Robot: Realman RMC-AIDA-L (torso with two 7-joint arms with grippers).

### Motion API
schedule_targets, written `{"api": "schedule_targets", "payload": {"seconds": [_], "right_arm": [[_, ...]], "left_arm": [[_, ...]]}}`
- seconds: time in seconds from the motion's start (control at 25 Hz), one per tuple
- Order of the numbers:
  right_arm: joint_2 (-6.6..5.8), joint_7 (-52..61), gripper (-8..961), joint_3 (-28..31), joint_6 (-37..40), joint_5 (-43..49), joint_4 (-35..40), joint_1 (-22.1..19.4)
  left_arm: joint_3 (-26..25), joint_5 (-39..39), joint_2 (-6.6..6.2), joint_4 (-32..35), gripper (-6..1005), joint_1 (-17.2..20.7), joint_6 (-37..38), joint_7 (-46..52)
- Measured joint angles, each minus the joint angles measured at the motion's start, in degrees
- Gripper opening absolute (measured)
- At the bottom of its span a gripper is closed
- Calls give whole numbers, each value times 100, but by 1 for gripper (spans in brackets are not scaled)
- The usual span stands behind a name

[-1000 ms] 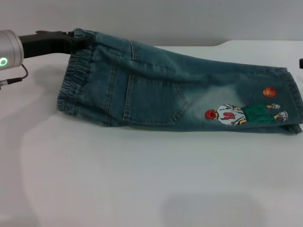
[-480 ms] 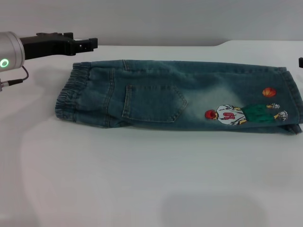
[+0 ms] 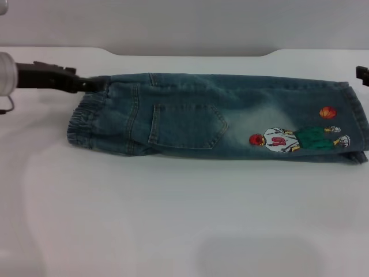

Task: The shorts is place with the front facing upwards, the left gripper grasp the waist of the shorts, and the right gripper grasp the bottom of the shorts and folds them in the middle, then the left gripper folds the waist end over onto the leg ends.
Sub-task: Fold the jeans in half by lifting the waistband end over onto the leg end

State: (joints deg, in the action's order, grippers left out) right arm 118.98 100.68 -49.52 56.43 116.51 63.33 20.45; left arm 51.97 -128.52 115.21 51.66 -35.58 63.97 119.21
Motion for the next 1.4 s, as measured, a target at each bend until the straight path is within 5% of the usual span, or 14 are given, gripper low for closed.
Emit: {"api": "schedule_targets", "payload": {"seconds": [0.04, 0.12, 0.4, 0.72, 1.04, 1.4], "right_arm": [[0, 0, 454, 0, 0, 0, 0, 0], [2, -64, 454, -36, 2, -65, 17, -18], [4, -89, 453, -60, 9, -101, 36, -8], [1, -92, 452, -58, 9, -107, 16, 29], [-7, -92, 450, -58, 1, -116, -47, 98], [1, -92, 449, -58, 0, -341, -115, 3]], "left_arm": [[-4, -243, -139, 0, 835, -45, 186, 74], [12, -365, -220, -1, 835, -69, 318, 124], [5, -670, -331, 19, 834, -60, 696, 97], [33, -729, -170, 71, 833, 23, 899, -594], [32, -663, 84, 1417, 832, 278, 1560, -1689], [-511, -582, 215, 1096, 831, 76, 1332, -545]]}}
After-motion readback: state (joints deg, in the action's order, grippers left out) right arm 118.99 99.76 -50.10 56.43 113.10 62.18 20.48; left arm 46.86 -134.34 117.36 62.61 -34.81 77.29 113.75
